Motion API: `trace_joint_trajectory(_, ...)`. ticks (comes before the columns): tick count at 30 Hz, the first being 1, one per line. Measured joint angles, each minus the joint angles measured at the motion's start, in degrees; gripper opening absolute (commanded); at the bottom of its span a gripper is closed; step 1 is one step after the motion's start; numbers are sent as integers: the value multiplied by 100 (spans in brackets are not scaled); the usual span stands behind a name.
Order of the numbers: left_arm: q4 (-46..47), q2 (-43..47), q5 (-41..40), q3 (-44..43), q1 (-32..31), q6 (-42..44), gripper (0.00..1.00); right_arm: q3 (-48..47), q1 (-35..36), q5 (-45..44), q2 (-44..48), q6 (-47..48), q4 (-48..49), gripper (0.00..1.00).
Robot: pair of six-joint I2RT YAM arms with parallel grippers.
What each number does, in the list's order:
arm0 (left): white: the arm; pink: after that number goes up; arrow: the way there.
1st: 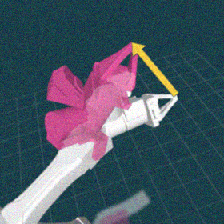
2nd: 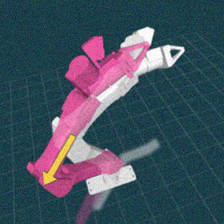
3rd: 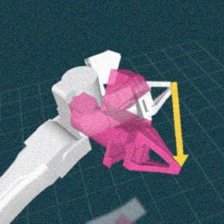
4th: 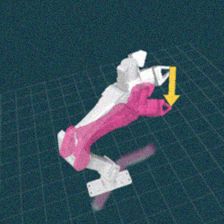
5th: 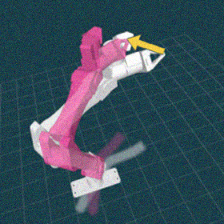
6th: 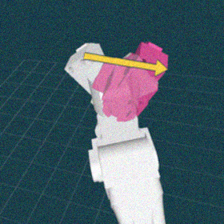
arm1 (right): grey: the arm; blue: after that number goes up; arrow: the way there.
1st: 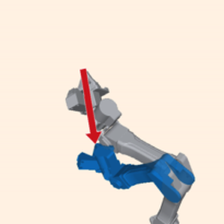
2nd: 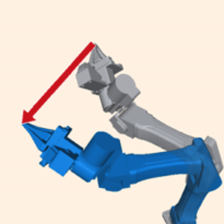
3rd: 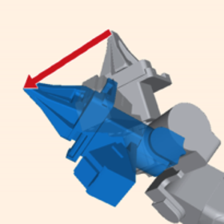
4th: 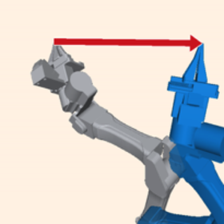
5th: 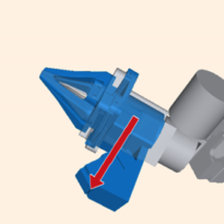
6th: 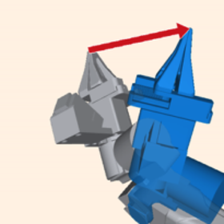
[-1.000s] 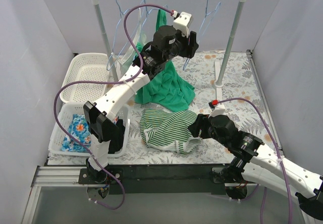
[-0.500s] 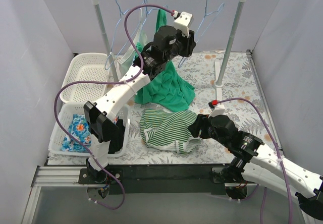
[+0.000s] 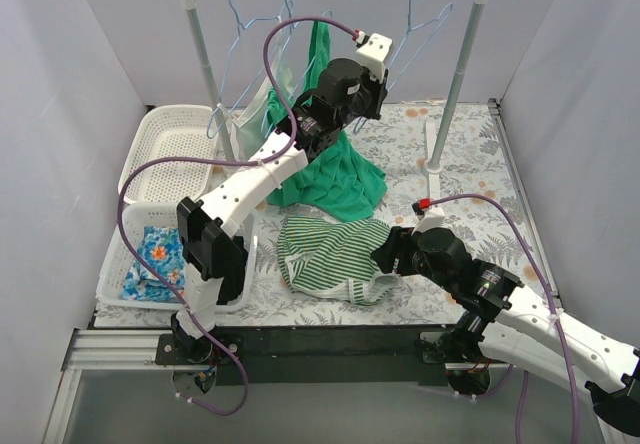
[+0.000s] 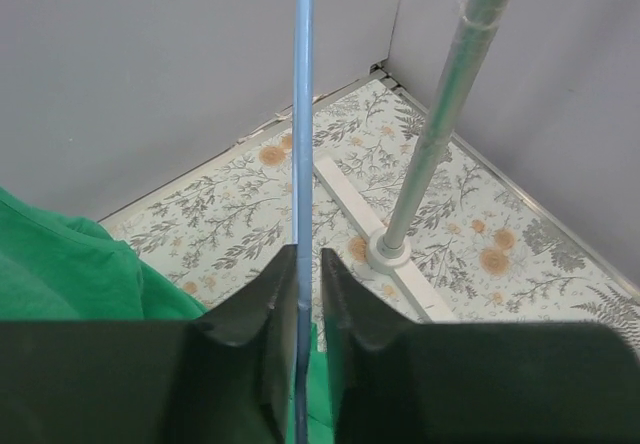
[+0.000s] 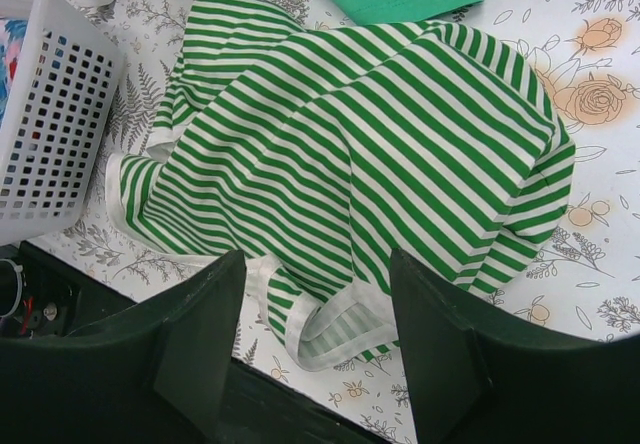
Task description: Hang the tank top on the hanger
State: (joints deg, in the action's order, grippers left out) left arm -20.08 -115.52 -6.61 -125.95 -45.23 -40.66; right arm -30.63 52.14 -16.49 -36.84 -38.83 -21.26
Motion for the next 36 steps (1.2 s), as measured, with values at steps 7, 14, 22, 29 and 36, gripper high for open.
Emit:
trace_joint_trajectory(7, 66, -44, -188, 0, 0, 61, 0, 0, 0, 17, 0, -2, 0, 68)
trace_joint_trajectory(14, 227, 31, -348, 0, 0, 146, 0, 0, -2, 17, 0, -2, 0, 68)
trace_joint_trajectory(22, 256, 756, -358, 472, 0, 232, 0, -2, -4, 7, -2, 4, 0, 68)
trace_joint_trajectory(29, 173, 2105, -341, 1902, 0, 284, 0, -188, -4, 17, -15, 20, -98, 67)
trace_joint_trajectory(36, -197, 3705, -168, 3567, 0, 221, 0, -308, -4, 509, -129, 42, -205, 58)
